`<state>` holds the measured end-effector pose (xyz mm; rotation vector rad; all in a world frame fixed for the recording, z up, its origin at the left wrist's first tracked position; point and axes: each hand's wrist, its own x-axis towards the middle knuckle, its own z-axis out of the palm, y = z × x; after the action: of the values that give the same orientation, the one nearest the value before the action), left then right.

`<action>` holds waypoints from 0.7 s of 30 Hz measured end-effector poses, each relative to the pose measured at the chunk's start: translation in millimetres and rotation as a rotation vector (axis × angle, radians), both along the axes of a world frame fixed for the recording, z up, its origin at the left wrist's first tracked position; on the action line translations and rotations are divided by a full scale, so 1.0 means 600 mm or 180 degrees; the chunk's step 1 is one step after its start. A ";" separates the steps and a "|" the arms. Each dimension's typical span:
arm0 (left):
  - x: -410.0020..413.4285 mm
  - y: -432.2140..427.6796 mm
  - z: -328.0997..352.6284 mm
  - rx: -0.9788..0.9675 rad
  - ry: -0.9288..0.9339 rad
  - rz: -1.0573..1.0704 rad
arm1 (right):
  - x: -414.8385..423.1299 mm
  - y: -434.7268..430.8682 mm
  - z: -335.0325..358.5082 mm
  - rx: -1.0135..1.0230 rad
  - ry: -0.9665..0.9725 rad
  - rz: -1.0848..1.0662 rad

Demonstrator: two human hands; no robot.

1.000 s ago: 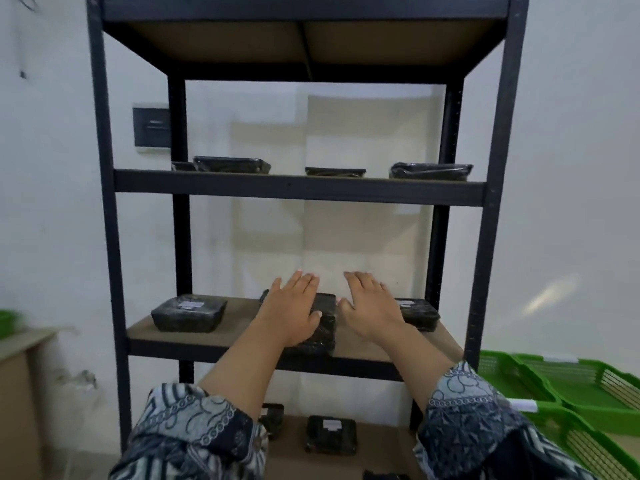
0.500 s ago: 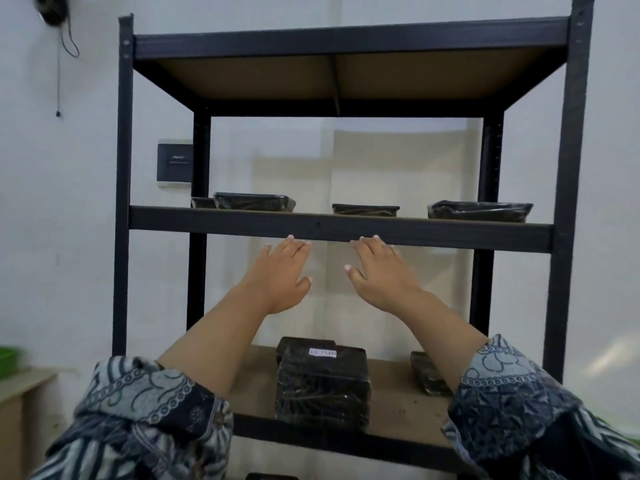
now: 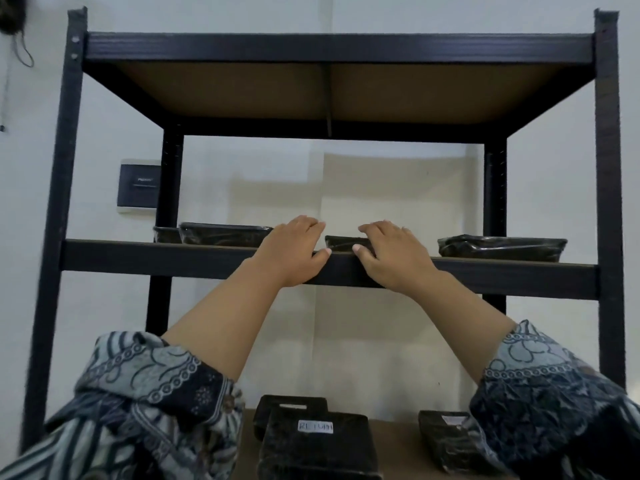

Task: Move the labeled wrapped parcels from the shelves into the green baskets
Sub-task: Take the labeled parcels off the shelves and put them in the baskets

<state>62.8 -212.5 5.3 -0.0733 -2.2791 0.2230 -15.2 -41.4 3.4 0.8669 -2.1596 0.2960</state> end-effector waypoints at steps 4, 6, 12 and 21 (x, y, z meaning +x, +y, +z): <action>-0.038 -0.019 0.033 0.0257 -0.0401 -0.0092 | -0.029 -0.005 0.038 0.0141 -0.0302 -0.0218; -0.055 -0.027 0.051 0.0338 -0.0530 -0.0154 | -0.044 -0.010 0.067 0.0101 -0.0508 -0.0291; -0.097 -0.044 0.055 0.0652 -0.1089 -0.0346 | -0.097 -0.040 0.123 0.0222 -0.1201 -0.0559; -0.108 -0.057 0.045 0.0843 -0.1321 -0.0353 | -0.191 -0.071 0.161 0.0277 -0.2282 -0.0874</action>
<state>-1.7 -246.8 32.6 -0.1166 -2.6858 -0.1698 -129.5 -84.2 100.1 0.5368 -2.9367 0.4198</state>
